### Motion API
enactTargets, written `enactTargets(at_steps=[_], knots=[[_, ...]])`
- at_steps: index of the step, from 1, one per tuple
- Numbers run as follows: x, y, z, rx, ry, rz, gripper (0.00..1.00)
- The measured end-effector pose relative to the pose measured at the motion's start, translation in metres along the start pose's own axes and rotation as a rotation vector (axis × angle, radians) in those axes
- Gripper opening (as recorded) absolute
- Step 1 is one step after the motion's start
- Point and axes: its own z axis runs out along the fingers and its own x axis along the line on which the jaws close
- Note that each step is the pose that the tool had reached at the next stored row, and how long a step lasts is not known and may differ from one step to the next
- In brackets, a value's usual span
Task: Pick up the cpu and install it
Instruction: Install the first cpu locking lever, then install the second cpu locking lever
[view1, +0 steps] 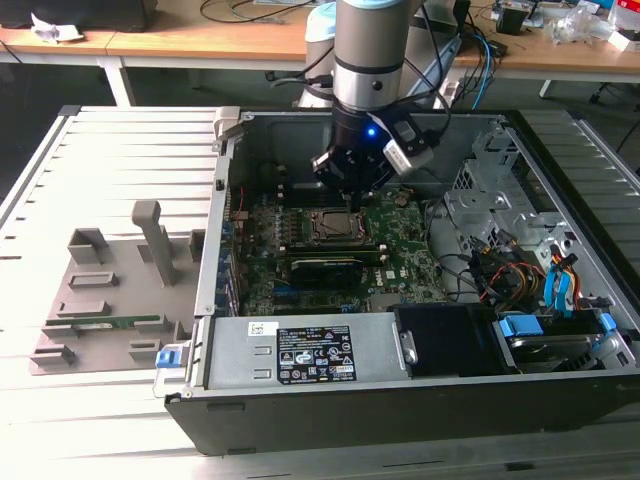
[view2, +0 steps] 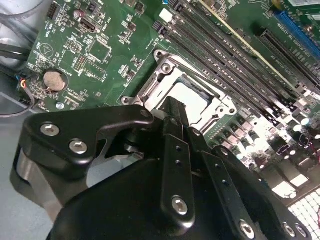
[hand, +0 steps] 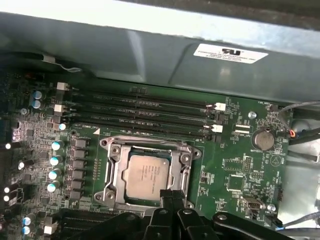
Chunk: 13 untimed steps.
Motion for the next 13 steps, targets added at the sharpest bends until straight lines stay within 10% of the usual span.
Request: enactTargets(at_steps=[13], knots=[[0.0007, -0.0066, -0.0001, 0.0002, 0.0000, 0.000, 0.11]])
